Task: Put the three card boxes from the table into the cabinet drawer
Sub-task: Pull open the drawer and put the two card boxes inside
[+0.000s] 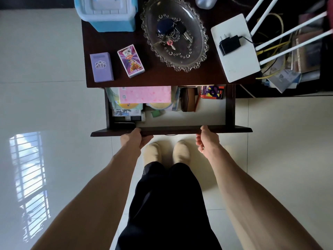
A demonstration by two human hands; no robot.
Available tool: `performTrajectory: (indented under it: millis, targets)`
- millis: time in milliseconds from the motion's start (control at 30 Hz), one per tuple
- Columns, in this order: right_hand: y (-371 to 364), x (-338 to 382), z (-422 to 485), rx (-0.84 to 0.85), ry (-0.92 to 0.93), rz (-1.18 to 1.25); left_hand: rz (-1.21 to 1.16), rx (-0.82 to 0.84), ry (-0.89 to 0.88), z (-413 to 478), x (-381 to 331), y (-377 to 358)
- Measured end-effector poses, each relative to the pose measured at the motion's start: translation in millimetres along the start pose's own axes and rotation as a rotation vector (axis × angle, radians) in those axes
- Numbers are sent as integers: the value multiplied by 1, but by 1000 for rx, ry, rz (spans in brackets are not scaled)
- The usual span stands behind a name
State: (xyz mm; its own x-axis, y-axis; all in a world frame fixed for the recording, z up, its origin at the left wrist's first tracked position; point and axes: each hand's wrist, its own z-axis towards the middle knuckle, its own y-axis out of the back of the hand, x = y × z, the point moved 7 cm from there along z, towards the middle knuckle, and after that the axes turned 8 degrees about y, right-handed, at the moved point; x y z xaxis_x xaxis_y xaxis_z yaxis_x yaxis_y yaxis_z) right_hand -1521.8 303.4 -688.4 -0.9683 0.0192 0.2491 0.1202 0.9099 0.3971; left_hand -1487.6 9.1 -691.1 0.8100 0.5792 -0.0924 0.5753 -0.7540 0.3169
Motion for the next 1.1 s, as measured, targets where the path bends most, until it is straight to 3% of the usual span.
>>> performTrajectory:
  millis: [833,967,1100]
  targets:
    - [18,-67,-19,-7,-168,-128,-20,-9,155,-1,67,33]
    - [14,-56,-32,88,-113,-329,149,15,197,-13,60,42]
    - [-13,-17,-51,187,127,-526,479,-9,147,-30,32,54]
